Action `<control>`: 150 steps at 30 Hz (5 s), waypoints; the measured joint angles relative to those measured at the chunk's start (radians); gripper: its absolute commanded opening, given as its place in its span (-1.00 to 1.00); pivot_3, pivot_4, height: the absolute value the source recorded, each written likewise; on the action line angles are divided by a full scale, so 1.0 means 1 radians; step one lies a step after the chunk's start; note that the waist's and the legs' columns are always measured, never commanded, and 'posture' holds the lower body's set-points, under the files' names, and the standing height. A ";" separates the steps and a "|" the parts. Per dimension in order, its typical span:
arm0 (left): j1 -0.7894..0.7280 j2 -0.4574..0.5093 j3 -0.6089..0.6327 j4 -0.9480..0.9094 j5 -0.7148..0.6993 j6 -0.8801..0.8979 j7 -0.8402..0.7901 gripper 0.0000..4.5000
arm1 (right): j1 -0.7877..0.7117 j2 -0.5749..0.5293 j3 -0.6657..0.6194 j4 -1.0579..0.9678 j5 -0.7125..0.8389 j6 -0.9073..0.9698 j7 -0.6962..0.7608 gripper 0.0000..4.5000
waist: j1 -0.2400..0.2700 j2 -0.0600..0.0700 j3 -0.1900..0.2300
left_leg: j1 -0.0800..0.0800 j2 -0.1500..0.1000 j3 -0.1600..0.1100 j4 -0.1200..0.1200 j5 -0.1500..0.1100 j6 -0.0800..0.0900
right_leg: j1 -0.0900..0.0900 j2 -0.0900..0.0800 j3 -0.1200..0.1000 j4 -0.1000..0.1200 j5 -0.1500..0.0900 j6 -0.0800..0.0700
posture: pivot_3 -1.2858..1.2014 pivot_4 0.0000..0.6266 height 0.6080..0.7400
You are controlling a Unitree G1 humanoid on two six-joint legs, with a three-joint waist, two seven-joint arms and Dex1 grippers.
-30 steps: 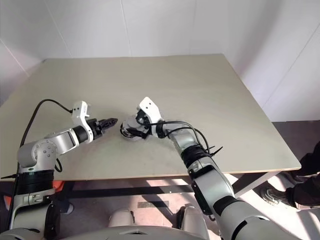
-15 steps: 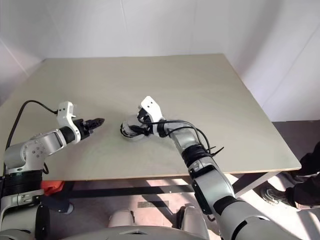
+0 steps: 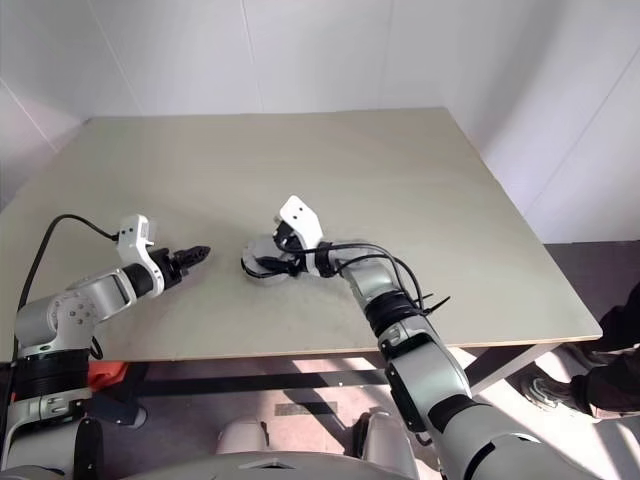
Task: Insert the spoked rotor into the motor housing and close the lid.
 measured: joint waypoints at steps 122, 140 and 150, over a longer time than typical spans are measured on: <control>-0.066 -0.165 -0.010 0.048 -0.087 0.163 0.153 -1.00 | -0.104 -0.039 -0.421 -0.127 0.371 1.230 -0.191 0.99 | 0.003 0.005 -0.006 | 0.013 -0.002 0.001 -0.016 -0.003 -0.003 | 0.012 0.001 -0.001 -0.021 0.000 0.000 | 0.03 -1.00 1.00; -0.071 -0.153 0.125 -0.046 -0.281 0.196 0.089 -1.00 | -0.110 -0.024 -0.409 -0.099 0.384 1.180 -0.220 0.99 | 0.002 0.005 -0.006 | 0.014 -0.002 0.001 -0.016 -0.002 -0.005 | 0.012 0.001 -0.001 -0.019 0.000 0.000 | 0.03 -1.00 1.00; -0.013 -0.160 0.042 -0.053 -0.277 0.261 0.118 -1.00 | -0.118 -0.029 -0.405 -0.076 0.392 1.161 -0.221 0.99 | 0.005 0.004 -0.006 | 0.014 -0.003 0.001 -0.015 -0.001 -0.005 | 0.012 0.001 -0.001 -0.017 0.000 0.000 | 0.03 -1.00 1.00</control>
